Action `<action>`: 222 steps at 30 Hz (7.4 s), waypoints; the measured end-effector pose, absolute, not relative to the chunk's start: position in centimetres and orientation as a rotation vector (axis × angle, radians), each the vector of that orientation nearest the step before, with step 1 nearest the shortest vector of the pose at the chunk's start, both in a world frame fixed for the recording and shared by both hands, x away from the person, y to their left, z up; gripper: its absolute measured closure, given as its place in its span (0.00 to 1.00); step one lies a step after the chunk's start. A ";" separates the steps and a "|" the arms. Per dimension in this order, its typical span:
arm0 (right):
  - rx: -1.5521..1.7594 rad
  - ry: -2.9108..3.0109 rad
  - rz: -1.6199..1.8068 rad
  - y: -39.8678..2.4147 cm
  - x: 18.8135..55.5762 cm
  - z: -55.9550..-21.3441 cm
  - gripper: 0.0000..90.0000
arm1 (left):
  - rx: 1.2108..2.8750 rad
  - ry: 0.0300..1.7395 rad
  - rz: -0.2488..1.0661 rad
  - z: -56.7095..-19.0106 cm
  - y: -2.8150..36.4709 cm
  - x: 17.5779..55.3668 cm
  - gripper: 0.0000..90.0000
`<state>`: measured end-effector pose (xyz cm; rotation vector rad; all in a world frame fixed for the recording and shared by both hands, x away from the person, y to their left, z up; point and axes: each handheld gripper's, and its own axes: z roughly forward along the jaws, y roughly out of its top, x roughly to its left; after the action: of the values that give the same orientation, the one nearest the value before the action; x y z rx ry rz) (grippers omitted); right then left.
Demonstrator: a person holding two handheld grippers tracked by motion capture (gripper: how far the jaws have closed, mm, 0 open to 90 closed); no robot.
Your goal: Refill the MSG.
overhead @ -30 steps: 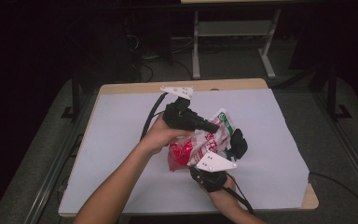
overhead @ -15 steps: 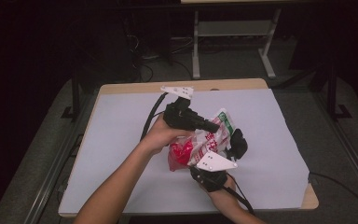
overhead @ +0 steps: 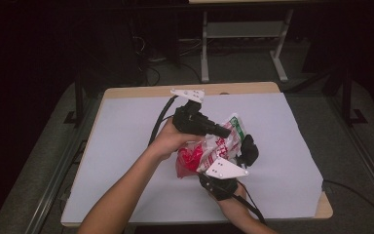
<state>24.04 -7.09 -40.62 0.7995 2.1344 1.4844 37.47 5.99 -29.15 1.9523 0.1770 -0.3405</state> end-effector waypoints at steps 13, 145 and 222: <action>0.801 2.133 1.483 -7.1 24.1 -40.7 1.00 | 1.955 0.178 -0.338 -29.2 5.8 37.5 1.00; 0.822 2.111 1.493 -6.8 24.2 -40.6 1.00 | 1.955 0.181 -0.311 -29.5 5.1 38.3 1.00; 0.841 2.077 1.505 -7.1 24.5 -40.3 1.00 | 1.950 0.181 -0.286 -29.3 4.0 39.0 1.00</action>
<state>24.46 -7.06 -40.28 0.8412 2.0775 1.5047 39.03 4.04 -29.28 1.9502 0.1813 -0.2862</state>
